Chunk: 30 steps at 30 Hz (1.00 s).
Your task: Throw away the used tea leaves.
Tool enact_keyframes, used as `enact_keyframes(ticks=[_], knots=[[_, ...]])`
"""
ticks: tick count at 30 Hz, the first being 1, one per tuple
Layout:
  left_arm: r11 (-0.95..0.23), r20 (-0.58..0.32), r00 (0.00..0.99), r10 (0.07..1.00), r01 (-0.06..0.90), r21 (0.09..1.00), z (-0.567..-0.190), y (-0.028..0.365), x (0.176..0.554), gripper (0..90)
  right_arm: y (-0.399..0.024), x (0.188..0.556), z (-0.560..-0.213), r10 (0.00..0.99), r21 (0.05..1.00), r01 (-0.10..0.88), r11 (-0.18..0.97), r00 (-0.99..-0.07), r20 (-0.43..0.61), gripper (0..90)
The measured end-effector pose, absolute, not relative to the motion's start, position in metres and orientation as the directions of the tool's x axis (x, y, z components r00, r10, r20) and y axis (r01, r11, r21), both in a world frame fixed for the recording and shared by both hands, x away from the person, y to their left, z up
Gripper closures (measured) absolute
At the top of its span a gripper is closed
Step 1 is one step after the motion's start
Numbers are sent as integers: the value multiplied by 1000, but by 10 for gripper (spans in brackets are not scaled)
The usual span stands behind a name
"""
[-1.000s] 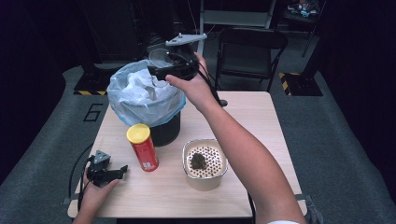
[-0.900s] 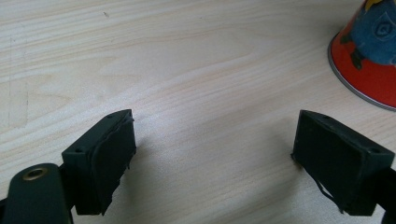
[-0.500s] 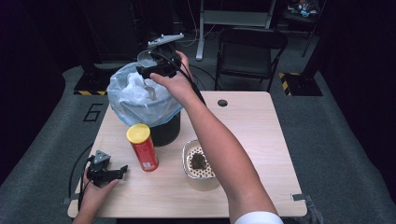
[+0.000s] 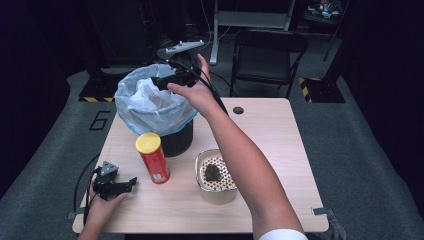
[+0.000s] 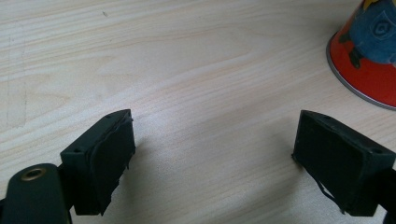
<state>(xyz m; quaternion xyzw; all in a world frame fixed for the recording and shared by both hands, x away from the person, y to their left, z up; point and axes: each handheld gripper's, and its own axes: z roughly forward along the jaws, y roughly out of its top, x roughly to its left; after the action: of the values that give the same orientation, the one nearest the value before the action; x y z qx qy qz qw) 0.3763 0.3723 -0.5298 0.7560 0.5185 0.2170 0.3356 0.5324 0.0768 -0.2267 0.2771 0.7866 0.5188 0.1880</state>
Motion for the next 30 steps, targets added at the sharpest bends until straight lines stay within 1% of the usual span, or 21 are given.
enact_keyframes(ticks=[2, 4, 11, 15, 16, 17, 21, 25, 29, 30], knots=[[-240, -18, 371, 928, 636, 734, -530, 372, 376, 122, 70, 530, -227, 622, 927, 223, 301, -783, -13, 139], [-240, -19, 372, 928, 638, 731, -530, 372, 376, 120, 63, 528, -228, 621, 928, 211, 306, -783, -26, 142], [-236, -19, 368, 930, 633, 738, -530, 372, 376, 121, 41, 517, -225, 612, 936, 200, 291, -790, -21, 166], [-246, -11, 380, 925, 621, 745, -531, 371, 376, 121, 19, 503, -223, 617, 942, 200, 269, -787, -9, 208], [-246, -11, 380, 925, 621, 745, -531, 371, 376, 121, 19, 503, -223, 617, 942, 200, 269, -787, -9, 208], [-239, -20, 379, 925, 623, 745, -531, 370, 376, 121, 9, 496, -225, 621, 942, 199, 270, -784, -12, 230], [-246, -12, 380, 925, 621, 744, -531, 371, 376, 120, -10, 484, -236, 612, 936, 177, 304, -789, -49, 242], [-238, -12, 369, 929, 625, 744, -531, 370, 376, 123, -28, 477, -246, 618, 939, 174, 297, -785, -50, 248], [-218, -37, 353, 935, 655, 723, -527, 371, 376, 143, -43, 468, -259, 621, 933, 172, 317, -781, -67, 249], [-190, -67, 345, 936, 657, 730, -526, 372, 376, 142, -46, 466, -262, 626, 933, 164, 321, -776, -79, 249]])
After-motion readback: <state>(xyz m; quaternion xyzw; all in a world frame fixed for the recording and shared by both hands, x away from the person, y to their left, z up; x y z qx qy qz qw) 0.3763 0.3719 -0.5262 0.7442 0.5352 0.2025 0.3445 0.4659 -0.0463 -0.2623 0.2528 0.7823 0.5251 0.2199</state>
